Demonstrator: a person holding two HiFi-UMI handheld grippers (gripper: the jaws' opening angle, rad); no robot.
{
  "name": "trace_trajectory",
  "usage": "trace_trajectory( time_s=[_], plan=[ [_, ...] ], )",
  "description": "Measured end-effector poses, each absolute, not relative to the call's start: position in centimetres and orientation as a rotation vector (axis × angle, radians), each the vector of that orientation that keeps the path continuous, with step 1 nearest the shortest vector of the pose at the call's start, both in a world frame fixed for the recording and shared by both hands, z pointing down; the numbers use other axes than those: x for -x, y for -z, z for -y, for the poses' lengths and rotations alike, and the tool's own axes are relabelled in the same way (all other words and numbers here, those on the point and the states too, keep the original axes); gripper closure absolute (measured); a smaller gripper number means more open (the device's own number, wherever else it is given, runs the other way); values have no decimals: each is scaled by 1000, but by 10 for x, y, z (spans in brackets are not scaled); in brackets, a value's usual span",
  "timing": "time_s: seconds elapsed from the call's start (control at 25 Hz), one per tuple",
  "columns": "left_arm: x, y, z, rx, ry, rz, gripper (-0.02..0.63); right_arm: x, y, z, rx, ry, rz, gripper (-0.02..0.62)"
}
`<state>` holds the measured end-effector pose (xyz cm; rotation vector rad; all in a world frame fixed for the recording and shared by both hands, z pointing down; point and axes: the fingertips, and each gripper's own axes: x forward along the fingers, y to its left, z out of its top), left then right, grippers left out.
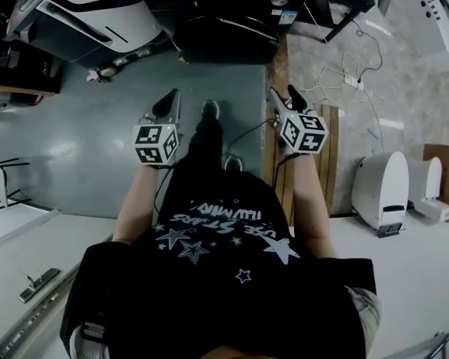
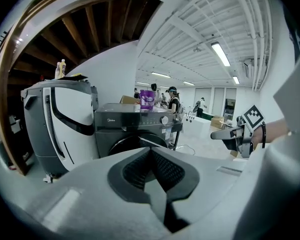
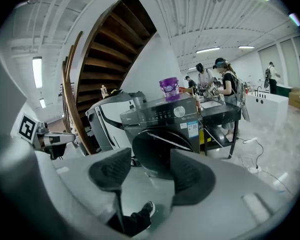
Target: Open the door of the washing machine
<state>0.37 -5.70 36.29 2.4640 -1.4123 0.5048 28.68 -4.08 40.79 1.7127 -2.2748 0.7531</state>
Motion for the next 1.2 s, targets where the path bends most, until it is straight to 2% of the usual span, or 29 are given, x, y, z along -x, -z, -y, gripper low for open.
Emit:
trace_trajectory(
  time_s=[0.64,1.2],
  plan=[
    [-56,-443,249,-2492,-652,1106,595,-305,-483,215,-1684,-733,2037,348],
    [-77,-521,317,-2462,-801,918,595,-336,-569,302,-1555,-603,1836,348]
  ],
)
